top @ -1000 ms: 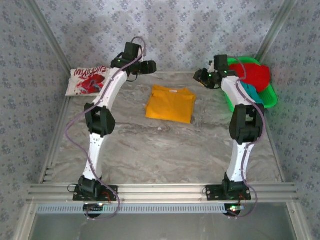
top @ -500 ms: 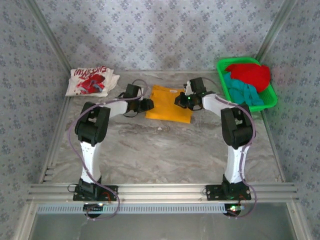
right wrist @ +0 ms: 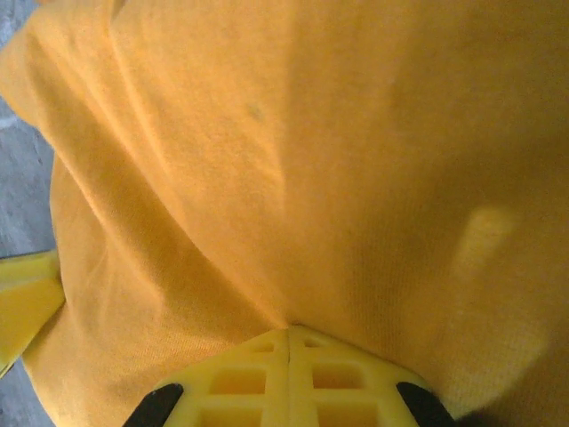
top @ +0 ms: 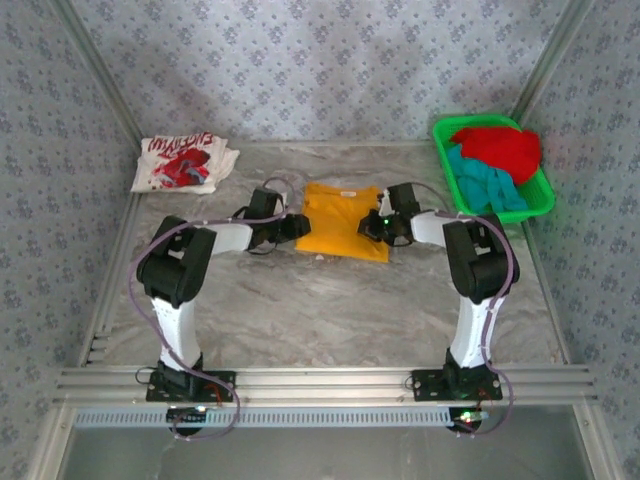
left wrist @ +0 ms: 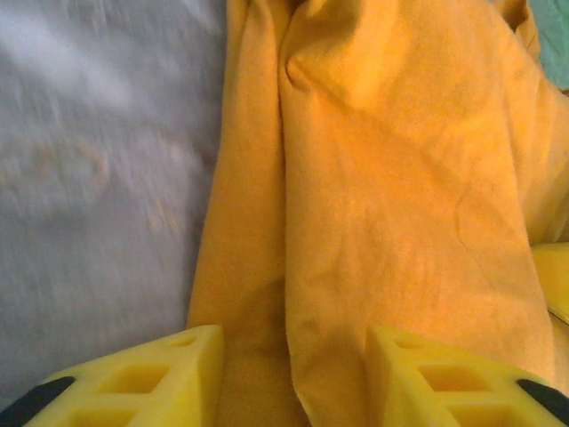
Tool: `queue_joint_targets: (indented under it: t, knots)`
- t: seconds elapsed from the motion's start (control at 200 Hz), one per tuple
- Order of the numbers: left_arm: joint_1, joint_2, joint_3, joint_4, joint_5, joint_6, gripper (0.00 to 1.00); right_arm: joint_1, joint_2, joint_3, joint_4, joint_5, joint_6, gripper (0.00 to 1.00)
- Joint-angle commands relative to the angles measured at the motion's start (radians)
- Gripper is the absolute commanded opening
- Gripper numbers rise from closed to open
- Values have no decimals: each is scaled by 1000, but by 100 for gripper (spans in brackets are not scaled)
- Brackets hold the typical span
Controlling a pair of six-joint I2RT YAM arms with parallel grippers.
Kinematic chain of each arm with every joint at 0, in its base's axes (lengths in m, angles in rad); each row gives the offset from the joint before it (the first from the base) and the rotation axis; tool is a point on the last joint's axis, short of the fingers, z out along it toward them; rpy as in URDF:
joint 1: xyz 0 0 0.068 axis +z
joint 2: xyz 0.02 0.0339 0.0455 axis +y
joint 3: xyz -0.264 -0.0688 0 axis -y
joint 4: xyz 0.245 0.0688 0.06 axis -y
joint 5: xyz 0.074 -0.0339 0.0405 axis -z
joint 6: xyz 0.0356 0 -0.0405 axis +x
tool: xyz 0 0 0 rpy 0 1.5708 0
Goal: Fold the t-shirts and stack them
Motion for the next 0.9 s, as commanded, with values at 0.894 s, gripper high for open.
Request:
queue_joint_targets:
  t: [0.894]
  knots:
    - [-118, 218, 382, -246, 12, -99, 72, -29, 22, -78, -15, 24, 29, 0]
